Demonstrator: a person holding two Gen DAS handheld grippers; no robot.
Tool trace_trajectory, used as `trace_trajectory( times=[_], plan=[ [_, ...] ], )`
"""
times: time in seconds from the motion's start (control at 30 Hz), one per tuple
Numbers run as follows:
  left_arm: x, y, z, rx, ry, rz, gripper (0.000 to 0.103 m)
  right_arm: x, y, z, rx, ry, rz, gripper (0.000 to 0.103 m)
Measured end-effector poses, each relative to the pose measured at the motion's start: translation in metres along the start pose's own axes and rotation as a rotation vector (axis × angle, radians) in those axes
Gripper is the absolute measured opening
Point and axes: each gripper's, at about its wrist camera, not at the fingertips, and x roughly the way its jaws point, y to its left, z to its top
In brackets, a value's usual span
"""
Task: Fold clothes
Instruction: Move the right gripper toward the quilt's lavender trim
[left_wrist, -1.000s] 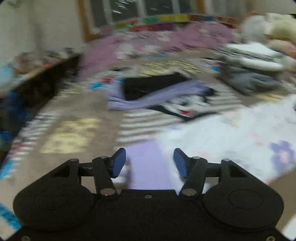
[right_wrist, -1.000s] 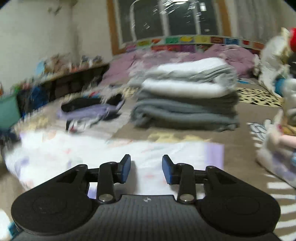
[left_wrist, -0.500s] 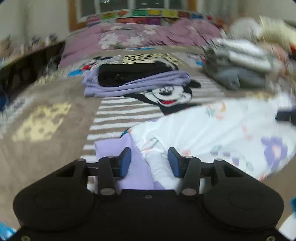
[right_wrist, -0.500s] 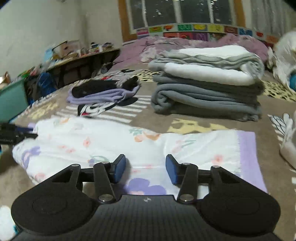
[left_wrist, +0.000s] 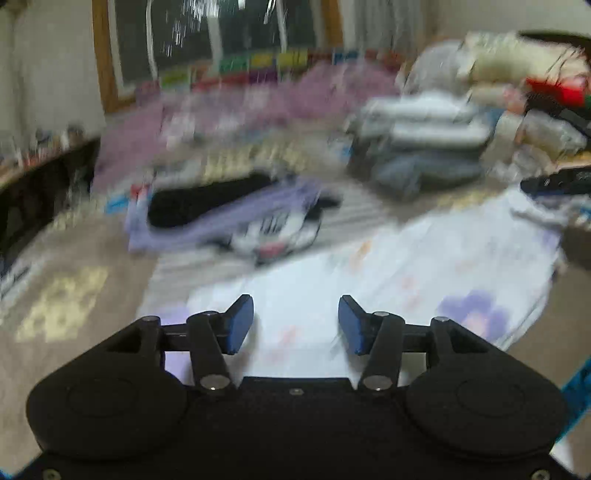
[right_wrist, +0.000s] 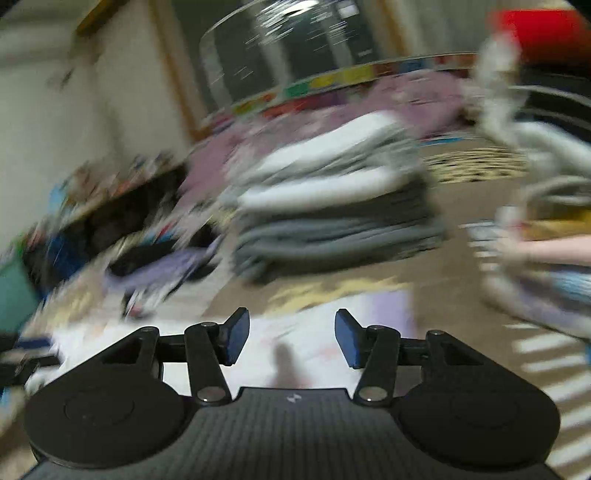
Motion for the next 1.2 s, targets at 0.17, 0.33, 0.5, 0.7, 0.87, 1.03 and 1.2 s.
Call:
trace_trajectory(
  times=[0.17,0.33,0.5,0.7,0.87,1.03,1.2],
  plan=[
    [-0.013,-0.045,0.004,0.029,-0.117,-0.123,0.05,-0.018,-0.046,-0.007,0.217,-0.003,-0.1,0.054],
    [0.024,-0.068,-0.007,0.033,0.066,-0.172,0.05,-0.02,-0.075,-0.028,0.45,0.048,-0.045,0.058],
    [0.027,-0.055,-0.001,-0.032,0.074,-0.21,0.052,-0.031,-0.081,-0.041,0.573,0.056,-0.024,0.062],
    [0.005,-0.055,0.007,-0.047,-0.002,-0.227,0.057,-0.036,-0.057,-0.052,0.654,0.095,0.02,0.071],
    [-0.009,-0.05,0.013,-0.047,-0.044,-0.209,0.058,-0.03,-0.039,-0.06,0.636,0.074,0.029,0.078],
    [-0.007,-0.035,0.012,-0.088,-0.052,-0.161,0.059,-0.022,-0.05,-0.063,0.682,-0.003,0.058,0.069],
    [0.005,-0.021,0.004,-0.125,-0.007,-0.107,0.059,-0.017,-0.062,-0.067,0.714,-0.049,0.065,0.055]
  ],
)
